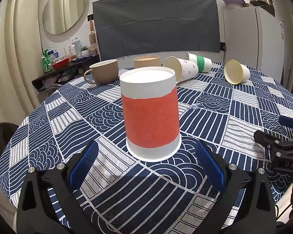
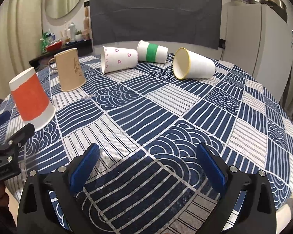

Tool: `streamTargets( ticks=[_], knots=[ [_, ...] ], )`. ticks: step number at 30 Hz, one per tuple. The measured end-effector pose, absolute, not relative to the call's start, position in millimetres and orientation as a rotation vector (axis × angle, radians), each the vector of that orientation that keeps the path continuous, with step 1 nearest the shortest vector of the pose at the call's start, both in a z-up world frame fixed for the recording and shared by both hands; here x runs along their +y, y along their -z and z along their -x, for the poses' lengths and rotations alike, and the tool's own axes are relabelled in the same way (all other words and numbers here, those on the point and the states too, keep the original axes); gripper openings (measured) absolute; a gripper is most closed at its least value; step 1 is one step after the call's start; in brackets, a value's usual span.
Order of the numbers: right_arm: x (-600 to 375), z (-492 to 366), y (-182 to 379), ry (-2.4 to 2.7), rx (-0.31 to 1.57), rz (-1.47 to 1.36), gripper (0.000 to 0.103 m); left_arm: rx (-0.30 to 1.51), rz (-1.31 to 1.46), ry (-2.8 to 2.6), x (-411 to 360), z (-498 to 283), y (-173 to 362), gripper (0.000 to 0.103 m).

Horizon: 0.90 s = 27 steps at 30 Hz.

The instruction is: Flip cup upside down

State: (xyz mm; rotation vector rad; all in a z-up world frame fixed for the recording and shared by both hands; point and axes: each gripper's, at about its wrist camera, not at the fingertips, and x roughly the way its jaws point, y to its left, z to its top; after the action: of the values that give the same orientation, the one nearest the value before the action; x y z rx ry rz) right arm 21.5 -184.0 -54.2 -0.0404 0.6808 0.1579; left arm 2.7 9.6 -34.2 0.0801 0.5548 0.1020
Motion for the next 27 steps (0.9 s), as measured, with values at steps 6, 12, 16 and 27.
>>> streamTargets(
  ticks=[6, 12, 16, 27],
  knots=[
    [-182.8, -18.2, 57.5, -0.161, 0.653, 0.037, 0.095, 0.555, -0.077, -0.111, 10.4, -2.8, 34.3, 0.097],
    [-183.3, -17.1, 58.7, -0.163, 0.639, 0.032, 0.095, 0.563, -0.089, -0.133, 8.7, -5.5, 35.0, 0.097],
    [-183.0, -17.1, 58.9, -0.163, 0.638, 0.033, 0.095, 0.565, -0.077, -0.131, 10.4, -5.3, 35.0, 0.097],
    [-183.1, -17.6, 59.0, -0.163, 0.638, 0.032, 0.095, 0.571, -0.081, -0.138, 10.5, -4.9, 35.5, 0.097]
  ],
)
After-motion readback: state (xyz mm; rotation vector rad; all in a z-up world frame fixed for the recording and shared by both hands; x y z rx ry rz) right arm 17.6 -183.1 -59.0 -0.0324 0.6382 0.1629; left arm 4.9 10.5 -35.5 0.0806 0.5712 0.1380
